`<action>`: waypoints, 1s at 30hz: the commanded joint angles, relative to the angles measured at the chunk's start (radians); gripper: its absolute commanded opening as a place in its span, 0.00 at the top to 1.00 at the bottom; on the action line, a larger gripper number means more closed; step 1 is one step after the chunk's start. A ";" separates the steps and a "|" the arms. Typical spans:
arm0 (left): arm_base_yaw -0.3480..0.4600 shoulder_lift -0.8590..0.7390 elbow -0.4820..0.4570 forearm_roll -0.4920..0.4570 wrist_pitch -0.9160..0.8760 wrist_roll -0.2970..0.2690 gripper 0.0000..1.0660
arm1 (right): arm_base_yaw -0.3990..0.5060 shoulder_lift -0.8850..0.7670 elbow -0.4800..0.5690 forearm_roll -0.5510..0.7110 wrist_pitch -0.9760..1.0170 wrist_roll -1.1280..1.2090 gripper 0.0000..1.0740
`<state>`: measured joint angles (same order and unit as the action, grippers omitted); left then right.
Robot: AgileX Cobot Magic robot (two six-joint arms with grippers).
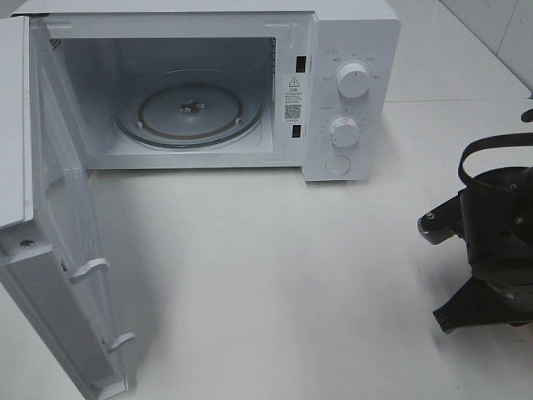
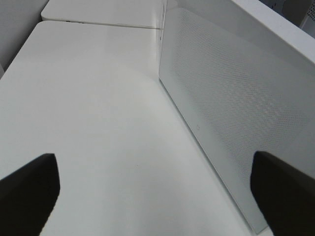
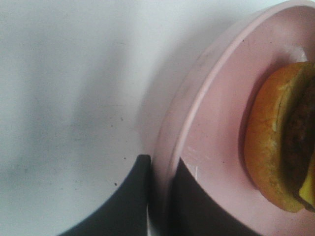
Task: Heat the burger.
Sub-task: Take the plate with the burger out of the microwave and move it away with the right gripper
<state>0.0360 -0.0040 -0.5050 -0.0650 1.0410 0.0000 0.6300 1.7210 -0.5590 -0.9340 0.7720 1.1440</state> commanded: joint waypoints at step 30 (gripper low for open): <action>0.003 -0.022 0.001 -0.004 -0.005 0.000 0.08 | -0.072 0.130 0.052 -0.070 -0.111 0.135 0.81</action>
<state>0.0360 -0.0040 -0.5050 -0.0650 1.0410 0.0000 0.5600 1.8370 -0.5090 -1.0290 0.6890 1.2740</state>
